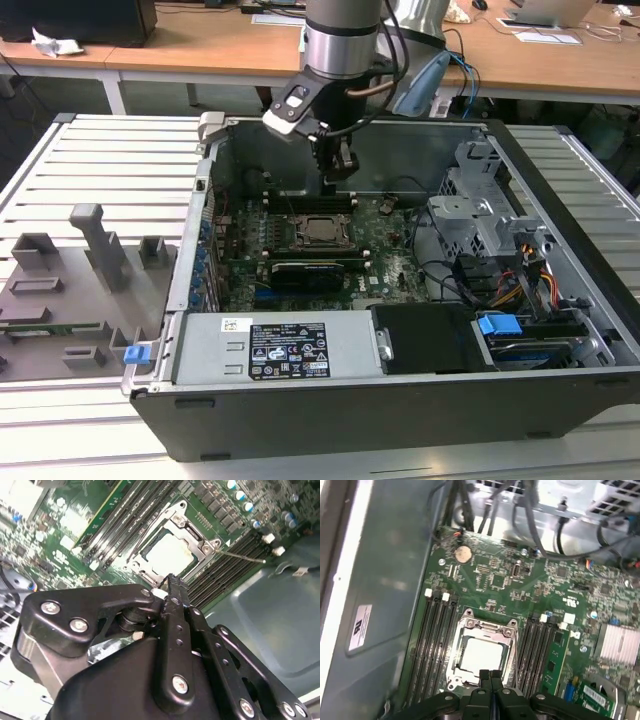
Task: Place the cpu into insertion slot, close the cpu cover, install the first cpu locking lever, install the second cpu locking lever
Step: 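Install the first cpu locking lever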
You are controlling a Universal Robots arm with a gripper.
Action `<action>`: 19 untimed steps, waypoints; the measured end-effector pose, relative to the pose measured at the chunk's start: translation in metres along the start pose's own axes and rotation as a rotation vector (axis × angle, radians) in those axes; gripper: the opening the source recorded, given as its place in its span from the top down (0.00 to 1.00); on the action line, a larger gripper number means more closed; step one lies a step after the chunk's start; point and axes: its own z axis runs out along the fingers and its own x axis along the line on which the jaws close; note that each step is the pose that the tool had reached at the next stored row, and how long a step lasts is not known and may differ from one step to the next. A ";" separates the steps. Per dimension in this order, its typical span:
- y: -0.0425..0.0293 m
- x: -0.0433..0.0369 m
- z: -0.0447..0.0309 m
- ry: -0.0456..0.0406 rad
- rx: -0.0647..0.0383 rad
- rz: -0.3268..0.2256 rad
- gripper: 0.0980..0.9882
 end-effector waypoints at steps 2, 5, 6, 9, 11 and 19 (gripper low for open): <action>0.0000 0.0000 0.0001 0.0003 -0.001 -0.055 0.99; 0.0000 0.0000 0.0001 0.0009 -0.001 -0.109 0.99; 0.0000 0.0000 0.0001 0.0011 -0.002 -0.132 0.99; 0.0000 0.0000 0.0001 0.0022 -0.003 -0.222 0.99; 0.0000 0.0000 0.0001 0.0025 -0.003 -0.257 0.99; 0.0000 0.0000 0.0001 0.0043 -0.005 -0.404 0.99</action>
